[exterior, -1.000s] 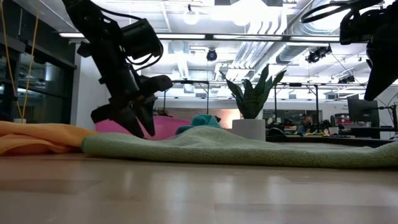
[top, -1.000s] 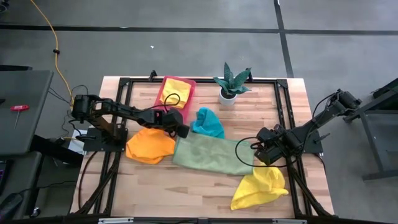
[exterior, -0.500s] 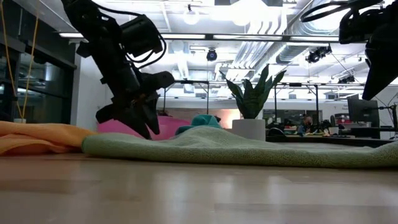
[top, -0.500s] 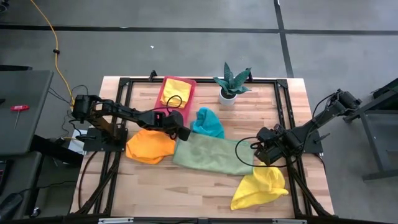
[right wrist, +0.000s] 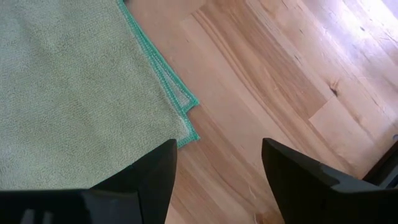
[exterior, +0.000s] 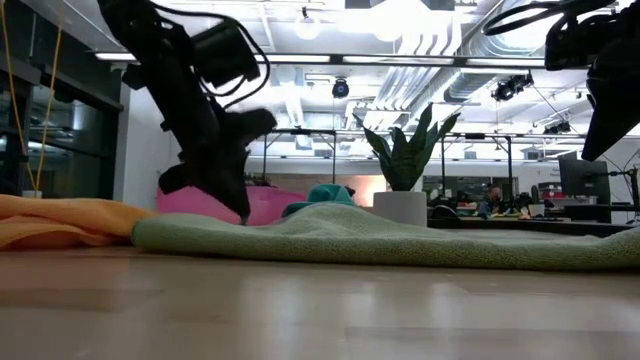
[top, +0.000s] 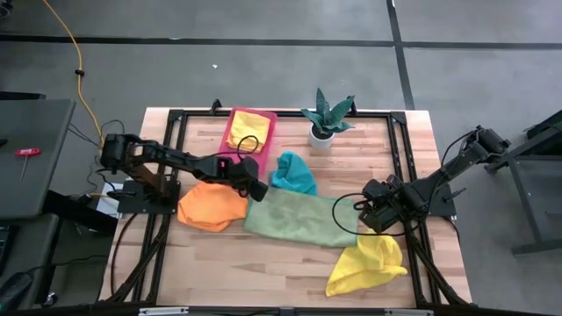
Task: Fold microfiber towels
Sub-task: Fold the green microfiber cloth
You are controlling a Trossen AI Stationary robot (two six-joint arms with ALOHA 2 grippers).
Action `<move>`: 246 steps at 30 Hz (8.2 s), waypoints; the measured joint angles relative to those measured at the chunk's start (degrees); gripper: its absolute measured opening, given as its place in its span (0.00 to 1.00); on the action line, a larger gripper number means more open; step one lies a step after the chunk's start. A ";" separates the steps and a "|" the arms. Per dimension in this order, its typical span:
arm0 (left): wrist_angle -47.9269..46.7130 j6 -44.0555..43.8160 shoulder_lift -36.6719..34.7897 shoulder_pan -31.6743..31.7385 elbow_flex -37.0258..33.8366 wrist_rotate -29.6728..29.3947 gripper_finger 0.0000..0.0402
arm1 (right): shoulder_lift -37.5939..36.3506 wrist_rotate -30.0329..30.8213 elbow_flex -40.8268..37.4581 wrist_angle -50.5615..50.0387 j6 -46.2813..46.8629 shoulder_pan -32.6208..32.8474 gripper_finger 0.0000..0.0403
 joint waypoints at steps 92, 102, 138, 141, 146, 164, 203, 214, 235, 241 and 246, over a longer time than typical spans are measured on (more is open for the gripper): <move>2.66 17.98 -33.31 -5.31 -0.55 4.38 0.50 | -10.76 -21.42 -19.14 35.34 25.03 -5.58 0.56; 36.42 11.14 -41.18 -18.48 -15.71 -5.43 0.50 | -6.41 -20.96 -20.76 38.21 28.42 -10.88 0.56; 30.48 11.18 -41.49 -20.15 -15.78 -9.09 0.50 | 25.25 -22.07 -0.10 28.67 27.48 -12.92 0.40; 29.68 11.18 -41.49 -20.15 -15.78 -9.09 0.50 | 25.24 -22.10 -0.11 26.90 26.48 -12.76 0.25; 29.55 11.18 -41.49 -20.15 -15.78 -9.09 0.50 | 21.84 -21.24 -1.05 19.25 22.55 -12.70 0.03; 29.62 11.10 -41.49 -20.13 -15.78 -9.19 0.50 | -6.28 -18.24 -3.56 2.59 24.33 -12.79 0.00; 29.64 10.09 -41.49 -20.11 -15.78 -9.31 0.50 | 24.65 -7.49 4.21 67.88 21.17 -14.00 0.00; 29.64 9.61 -41.51 -20.11 -15.78 -9.28 0.50 | 28.50 -10.86 5.92 66.58 21.25 -14.69 0.00; 29.64 9.61 -41.51 -20.11 -15.78 -9.11 0.50 | 28.46 -7.63 5.92 67.14 24.73 -15.55 0.07; 29.64 9.61 -41.51 -20.11 -15.78 -9.11 0.50 | 28.45 -7.95 5.92 69.33 23.74 -16.25 0.26; 29.64 9.61 -41.51 -20.11 -15.78 -9.11 0.50 | 28.43 -8.61 5.92 75.19 18.92 -17.56 0.45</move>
